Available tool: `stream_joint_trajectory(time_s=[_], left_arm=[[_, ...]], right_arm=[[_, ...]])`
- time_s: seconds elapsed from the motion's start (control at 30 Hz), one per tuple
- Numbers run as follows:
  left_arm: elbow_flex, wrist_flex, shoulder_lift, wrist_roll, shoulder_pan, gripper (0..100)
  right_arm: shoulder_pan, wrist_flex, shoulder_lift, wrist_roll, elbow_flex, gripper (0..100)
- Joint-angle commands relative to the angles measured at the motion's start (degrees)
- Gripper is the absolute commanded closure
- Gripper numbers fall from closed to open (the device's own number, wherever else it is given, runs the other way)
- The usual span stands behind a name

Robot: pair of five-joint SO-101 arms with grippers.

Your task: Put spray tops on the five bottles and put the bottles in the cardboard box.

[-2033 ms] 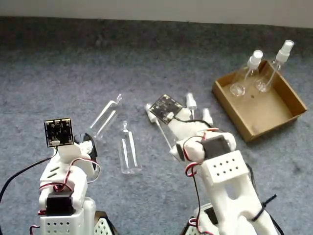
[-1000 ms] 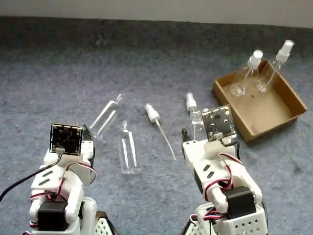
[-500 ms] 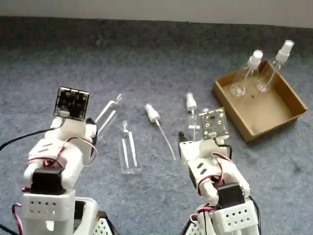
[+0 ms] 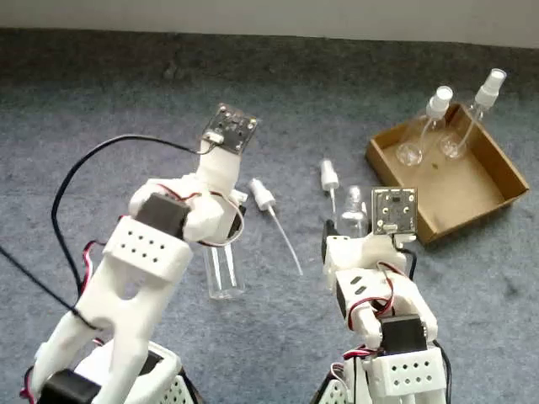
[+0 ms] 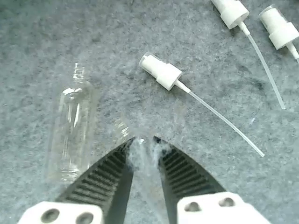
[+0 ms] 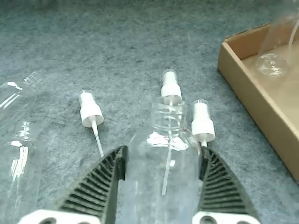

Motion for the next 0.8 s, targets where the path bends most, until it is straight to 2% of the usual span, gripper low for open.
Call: stream_joint_trajectory(time_s=[0.0, 0.1, 0.17, 0.6, 0.77], left_arm=[[-10.07, 0.09, 12.18, 7.3, 2.07, 87], [-14.46, -0.18, 19.38, 12.48, 1.98, 76], [-17.36, -0.26, 23.52, 15.3, 1.71, 73], [-39.69, 0.0, 50.86, 28.13, -0.4, 79], [-46.29, 0.09, 59.12, 31.74, -0.84, 79]], right_arm=[[1.01, -1.45, -0.57, -0.53, -0.4, 86.8], [1.1, -1.45, -0.57, -0.53, -0.4, 86.8], [1.1, -1.45, -0.57, -0.53, -0.4, 86.8], [0.92, -1.54, -0.57, -0.53, 1.27, 86.8], [0.92, -5.58, -0.57, -0.53, 3.65, 86.8]])
